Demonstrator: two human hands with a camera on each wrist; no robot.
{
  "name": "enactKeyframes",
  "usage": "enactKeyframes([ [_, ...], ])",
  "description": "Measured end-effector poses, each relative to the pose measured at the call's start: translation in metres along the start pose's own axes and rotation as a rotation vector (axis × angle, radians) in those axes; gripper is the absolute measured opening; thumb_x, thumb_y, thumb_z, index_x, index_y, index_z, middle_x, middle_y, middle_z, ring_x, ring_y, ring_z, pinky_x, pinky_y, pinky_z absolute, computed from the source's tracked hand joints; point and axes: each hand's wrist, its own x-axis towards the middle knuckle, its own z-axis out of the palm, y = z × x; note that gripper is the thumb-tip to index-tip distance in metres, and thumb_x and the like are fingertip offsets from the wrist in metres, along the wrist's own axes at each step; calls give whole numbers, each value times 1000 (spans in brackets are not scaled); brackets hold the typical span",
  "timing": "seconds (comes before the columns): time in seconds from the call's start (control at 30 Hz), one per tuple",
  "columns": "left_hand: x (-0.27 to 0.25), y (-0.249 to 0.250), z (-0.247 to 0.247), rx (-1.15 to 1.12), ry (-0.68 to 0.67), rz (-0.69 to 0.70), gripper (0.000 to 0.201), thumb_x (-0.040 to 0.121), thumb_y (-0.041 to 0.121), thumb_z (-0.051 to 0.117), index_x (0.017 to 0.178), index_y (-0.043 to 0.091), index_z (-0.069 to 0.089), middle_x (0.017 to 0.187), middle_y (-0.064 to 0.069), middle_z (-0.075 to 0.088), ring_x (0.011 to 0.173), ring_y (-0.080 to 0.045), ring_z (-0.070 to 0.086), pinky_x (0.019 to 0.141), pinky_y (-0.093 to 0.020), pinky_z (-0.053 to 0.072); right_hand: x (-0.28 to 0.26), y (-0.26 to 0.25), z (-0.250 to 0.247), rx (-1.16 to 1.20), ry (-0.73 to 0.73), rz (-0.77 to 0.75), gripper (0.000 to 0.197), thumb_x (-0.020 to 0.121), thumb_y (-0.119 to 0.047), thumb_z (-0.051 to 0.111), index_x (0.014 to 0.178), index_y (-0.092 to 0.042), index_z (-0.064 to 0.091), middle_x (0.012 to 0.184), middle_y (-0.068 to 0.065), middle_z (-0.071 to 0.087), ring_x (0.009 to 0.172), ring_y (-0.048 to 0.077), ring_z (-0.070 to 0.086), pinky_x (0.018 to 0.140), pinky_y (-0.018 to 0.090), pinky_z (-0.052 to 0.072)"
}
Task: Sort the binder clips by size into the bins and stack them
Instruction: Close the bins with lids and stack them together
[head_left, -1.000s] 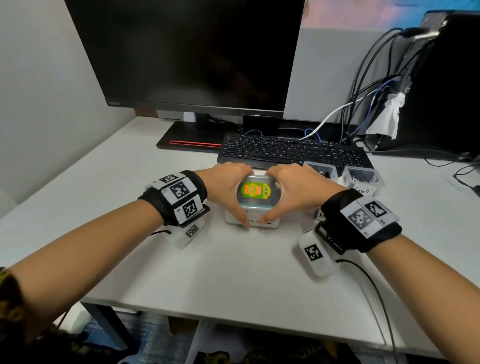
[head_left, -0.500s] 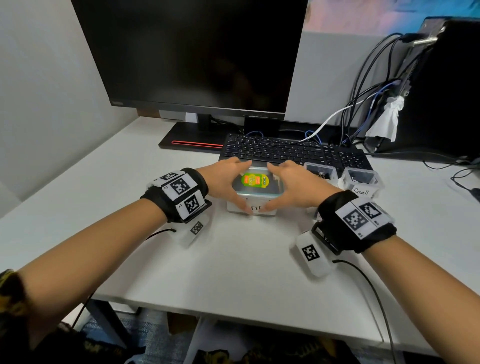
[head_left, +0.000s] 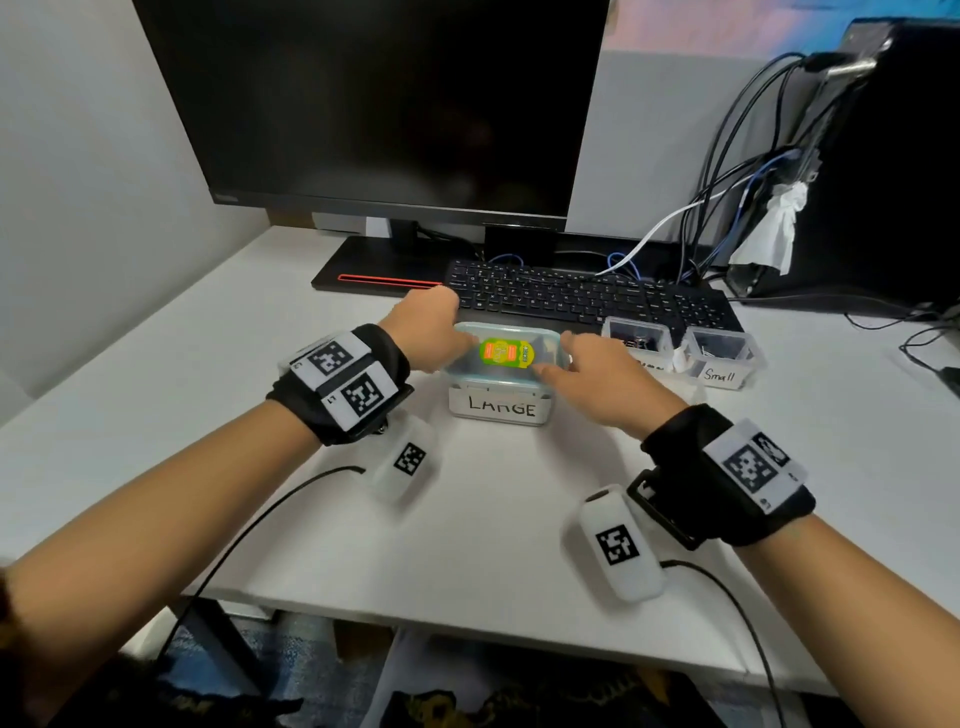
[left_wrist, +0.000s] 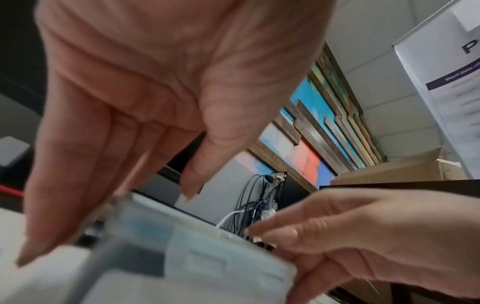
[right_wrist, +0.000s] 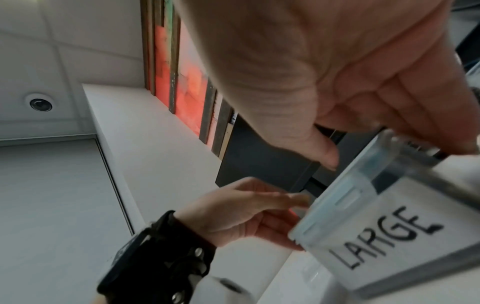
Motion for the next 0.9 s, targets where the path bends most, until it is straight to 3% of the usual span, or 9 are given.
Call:
enactKeyframes([
  [0.1,-2,5,12,15,63,-28,36,95,27,56,119,1,50,123,-18,56,111,-36,55,89,-38,46,-4,-8,8,60,58,29,36,91,-44,61,90,-13,42,74,-5,40,71,17,45,48,23,25],
  [0.23,2,3,12,-190,84,-118,45,90,24,64,124,1,45,124,-20,53,107,-38,58,88,-42,52,-3,-12,13,163,94,48,68,79,-44,76,121,-7,39,97,5,55,87,23,53,54,27,34],
  [0.47,5,2,9,-265,47,-116,40,90,28,65,115,5,44,114,-15,52,100,-28,56,89,-42,52,-2,-9,17,136,102,30,80,74,-43,81,130,-9,36,98,1,51,89,22,52,58,30,36],
  [0.6,3,6,2,-66,-108,-33,32,97,31,52,117,6,46,112,-11,49,101,-26,51,83,-36,45,7,-4,8,112,22,9,83,80,-40,76,141,-8,31,124,14,57,118,32,53,87,37,46],
  [0.67,3,12,3,31,-136,40,30,100,30,44,114,4,46,114,-14,54,100,-29,50,81,-34,41,7,-1,5,56,-12,-7,71,83,-40,73,137,-9,39,128,14,57,120,32,53,91,39,47],
  [0.73,3,19,10,69,-202,133,29,102,28,38,116,4,47,114,-18,55,111,-37,49,91,-40,41,7,2,-1,-58,27,-42,52,85,-40,70,124,-11,51,120,12,62,113,31,56,87,40,49],
  [0.8,0,26,21,154,-335,156,39,103,33,31,137,15,38,134,-17,45,136,-44,28,108,-51,27,6,7,-11,-199,85,-57,46,90,-37,65,125,-10,54,125,13,59,119,32,52,92,42,47],
  [0.83,-1,29,25,197,-392,119,48,103,40,26,149,28,21,153,-17,26,145,-45,8,113,-60,16,5,10,-18,-262,102,-47,46,92,-36,62,129,-9,54,131,13,55,124,33,47,98,43,44],
  [0.9,-4,34,27,312,-437,91,54,102,48,17,151,41,-3,162,-13,-7,145,-44,-15,110,-71,5,6,20,-32,-354,91,-7,48,95,-37,56,134,-8,52,139,14,49,132,34,39,105,46,39],
])
